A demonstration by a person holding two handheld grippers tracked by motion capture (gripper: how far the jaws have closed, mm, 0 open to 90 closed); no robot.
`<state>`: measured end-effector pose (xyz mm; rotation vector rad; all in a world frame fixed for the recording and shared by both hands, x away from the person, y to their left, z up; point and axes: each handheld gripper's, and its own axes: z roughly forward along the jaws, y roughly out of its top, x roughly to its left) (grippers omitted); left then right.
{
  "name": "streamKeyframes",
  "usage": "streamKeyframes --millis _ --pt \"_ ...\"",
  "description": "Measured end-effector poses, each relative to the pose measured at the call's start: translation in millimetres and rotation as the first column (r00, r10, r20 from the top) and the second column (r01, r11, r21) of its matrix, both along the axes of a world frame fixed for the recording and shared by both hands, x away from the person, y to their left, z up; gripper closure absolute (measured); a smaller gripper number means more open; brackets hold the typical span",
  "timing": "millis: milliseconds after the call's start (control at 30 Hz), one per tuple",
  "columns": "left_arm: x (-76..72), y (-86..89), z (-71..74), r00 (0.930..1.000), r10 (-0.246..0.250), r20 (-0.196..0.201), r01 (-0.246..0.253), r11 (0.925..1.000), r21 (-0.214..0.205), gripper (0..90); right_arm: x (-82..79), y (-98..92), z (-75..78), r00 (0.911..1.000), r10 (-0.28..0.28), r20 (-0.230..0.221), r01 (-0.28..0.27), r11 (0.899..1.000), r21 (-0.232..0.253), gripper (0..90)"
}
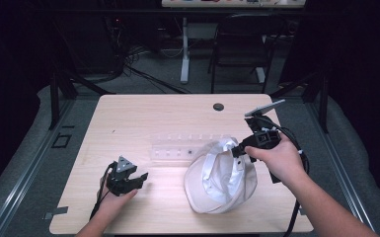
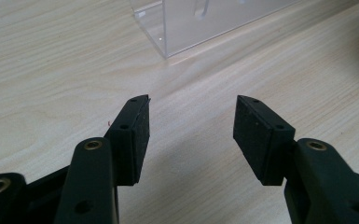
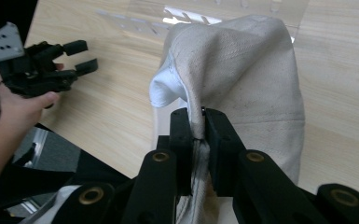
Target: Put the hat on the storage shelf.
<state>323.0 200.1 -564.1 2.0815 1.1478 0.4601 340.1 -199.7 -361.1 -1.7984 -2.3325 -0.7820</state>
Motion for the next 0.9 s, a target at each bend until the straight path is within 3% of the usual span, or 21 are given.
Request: streamKeyframes --millis 233,567,900 --pt "-0.3 -0.5 0.1 1.0000 0.001 0.001 -0.001 1.0000 -0.001 46.3 -1.0 -3.3 8.8 1.0000 -0.002 -0.004 0.002 0.998 0.061 82.0" --pt "-2.2 -3.5 1.2 0.9999 -0.009 0.014 0.009 0.9999 0.012 45.7 -0.8 -6.8 13.4 0.9999 -0.015 -0.007 0.016 0.983 0.182 82.1" --pt "-2.9 -4.9 2.5 0.9996 -0.019 0.020 0.019 0.9997 0.015 45.6 1.4 -4.7 24.7 0.9996 -0.018 0.023 0.013 0.976 0.215 82.1"
